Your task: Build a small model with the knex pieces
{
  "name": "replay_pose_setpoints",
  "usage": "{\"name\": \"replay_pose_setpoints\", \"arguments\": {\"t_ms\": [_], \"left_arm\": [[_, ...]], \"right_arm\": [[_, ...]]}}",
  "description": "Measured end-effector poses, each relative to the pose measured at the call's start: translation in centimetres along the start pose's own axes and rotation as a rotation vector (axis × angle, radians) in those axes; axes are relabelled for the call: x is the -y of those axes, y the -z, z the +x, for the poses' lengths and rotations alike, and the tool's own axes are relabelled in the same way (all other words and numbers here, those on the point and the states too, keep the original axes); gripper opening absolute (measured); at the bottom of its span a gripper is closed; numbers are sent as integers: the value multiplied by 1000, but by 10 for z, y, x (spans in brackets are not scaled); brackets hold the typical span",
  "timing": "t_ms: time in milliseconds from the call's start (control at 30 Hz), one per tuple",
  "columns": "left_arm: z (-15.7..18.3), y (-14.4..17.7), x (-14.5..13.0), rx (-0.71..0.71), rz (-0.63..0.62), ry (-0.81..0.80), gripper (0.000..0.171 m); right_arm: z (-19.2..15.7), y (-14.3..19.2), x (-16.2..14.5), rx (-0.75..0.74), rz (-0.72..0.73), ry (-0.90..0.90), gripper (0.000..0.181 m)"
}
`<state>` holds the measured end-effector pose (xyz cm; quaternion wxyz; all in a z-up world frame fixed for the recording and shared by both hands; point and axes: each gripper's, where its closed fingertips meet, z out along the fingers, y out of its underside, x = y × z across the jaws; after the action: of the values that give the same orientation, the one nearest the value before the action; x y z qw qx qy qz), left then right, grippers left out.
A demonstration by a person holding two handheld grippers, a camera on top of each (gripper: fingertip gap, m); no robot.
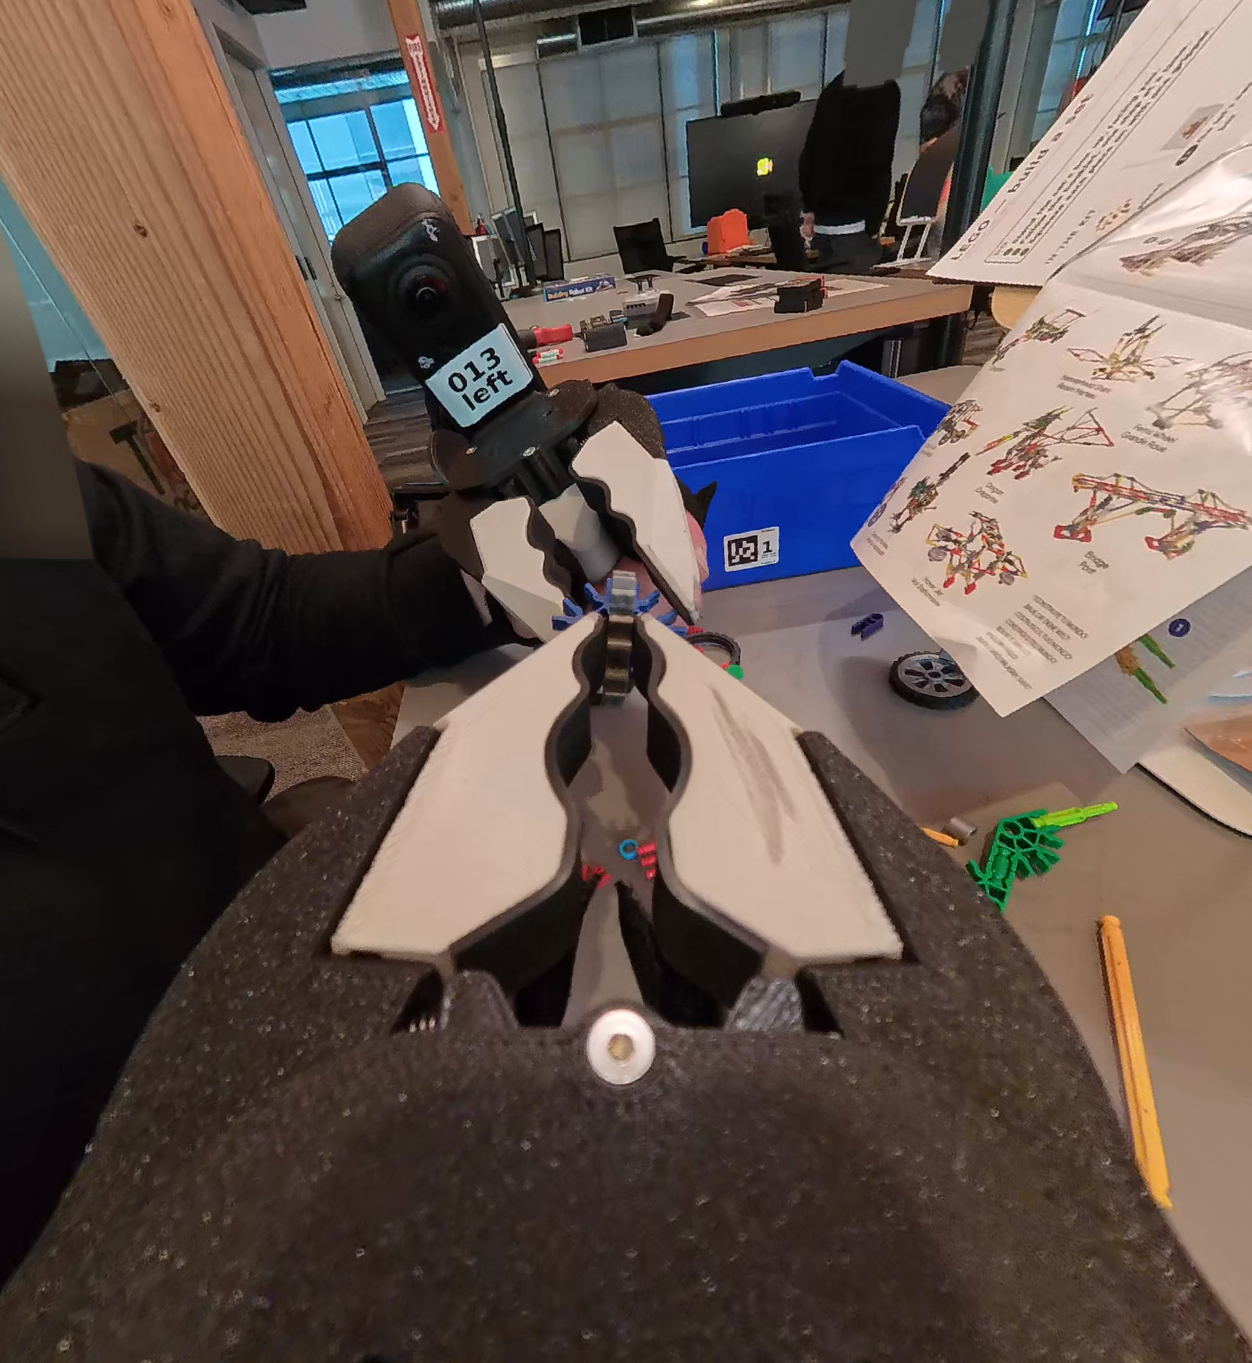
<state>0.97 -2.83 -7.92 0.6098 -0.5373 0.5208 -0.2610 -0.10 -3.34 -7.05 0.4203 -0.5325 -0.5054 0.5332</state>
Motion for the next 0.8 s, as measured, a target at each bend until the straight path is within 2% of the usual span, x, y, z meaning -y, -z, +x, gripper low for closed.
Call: {"name": "replay_pose_setpoints", "arguments": {"t_ms": [800], "left_arm": [[-11,5,4,26,48,72,23]], "right_arm": [[9,-2,8,-41,54,-35,8]]}}
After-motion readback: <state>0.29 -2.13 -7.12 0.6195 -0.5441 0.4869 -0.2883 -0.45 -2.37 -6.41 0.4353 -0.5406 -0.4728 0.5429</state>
